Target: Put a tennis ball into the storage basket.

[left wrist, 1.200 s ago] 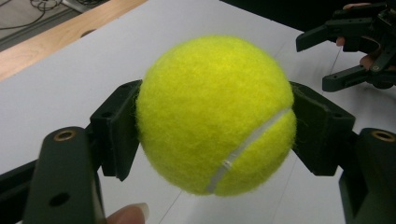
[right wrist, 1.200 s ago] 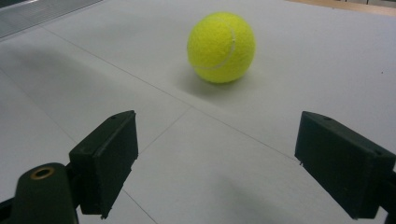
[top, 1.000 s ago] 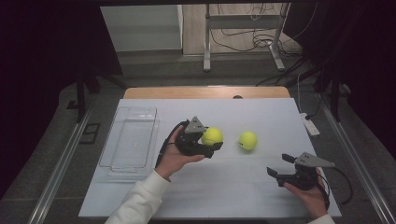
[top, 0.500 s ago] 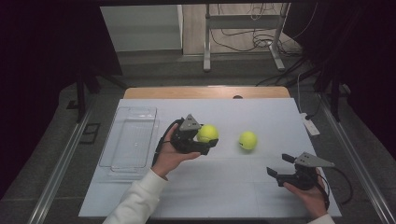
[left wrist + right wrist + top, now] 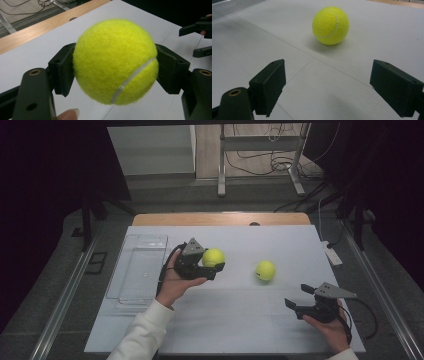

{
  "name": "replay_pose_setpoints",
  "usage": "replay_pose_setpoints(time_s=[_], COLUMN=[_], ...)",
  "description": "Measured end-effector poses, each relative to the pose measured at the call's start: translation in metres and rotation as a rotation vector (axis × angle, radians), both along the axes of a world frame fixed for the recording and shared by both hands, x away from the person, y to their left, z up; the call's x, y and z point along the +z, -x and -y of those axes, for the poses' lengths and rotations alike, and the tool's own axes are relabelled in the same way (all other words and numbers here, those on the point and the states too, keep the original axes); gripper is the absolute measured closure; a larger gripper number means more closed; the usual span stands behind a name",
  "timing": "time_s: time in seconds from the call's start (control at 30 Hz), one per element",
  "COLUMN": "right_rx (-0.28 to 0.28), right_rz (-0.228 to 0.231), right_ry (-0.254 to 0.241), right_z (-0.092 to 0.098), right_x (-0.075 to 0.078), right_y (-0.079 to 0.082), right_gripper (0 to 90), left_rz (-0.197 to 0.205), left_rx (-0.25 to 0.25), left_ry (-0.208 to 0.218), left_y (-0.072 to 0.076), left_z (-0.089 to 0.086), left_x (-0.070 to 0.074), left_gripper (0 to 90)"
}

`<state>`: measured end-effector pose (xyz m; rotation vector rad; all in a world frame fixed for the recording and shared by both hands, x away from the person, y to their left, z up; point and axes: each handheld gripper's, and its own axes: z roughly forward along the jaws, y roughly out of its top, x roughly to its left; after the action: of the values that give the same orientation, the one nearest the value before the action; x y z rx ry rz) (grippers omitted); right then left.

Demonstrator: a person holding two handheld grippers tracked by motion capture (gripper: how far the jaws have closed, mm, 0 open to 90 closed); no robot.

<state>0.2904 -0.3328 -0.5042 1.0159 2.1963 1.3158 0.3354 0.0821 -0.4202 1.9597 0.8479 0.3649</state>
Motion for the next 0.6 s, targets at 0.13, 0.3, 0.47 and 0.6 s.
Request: replay_pose_setpoints(time_s=[0.13, 0.3, 0.47, 0.6], right_rx=[0.002, -0.002, -0.001, -0.001], right_rz=[0.001, 0.001, 0.000, -0.001], right_ry=[-0.002, -0.006, -0.004, 0.000], right_z=[0.001, 0.002, 0.002, 0.002], right_x=[0.000, 0.000, 0.000, 0.000], right_y=[0.000, 0.000, 0.000, 0.000], right_gripper=[13.7, 13.8, 13.8, 13.8], left_rz=[0.004, 0.003, 0.006, 0.007], left_rx=[0.007, 0.023, 0.037, 0.051], left_ry=[0.007, -0.002, -0.002, 0.003], left_y=[-0.002, -0.004, -0.006, -0.007], left_z=[-0.004, -0.008, -0.013, -0.017], left_x=[0.002, 0.000, 0.000, 0.000], left_gripper=[27.0, 26.9, 27.0, 27.0])
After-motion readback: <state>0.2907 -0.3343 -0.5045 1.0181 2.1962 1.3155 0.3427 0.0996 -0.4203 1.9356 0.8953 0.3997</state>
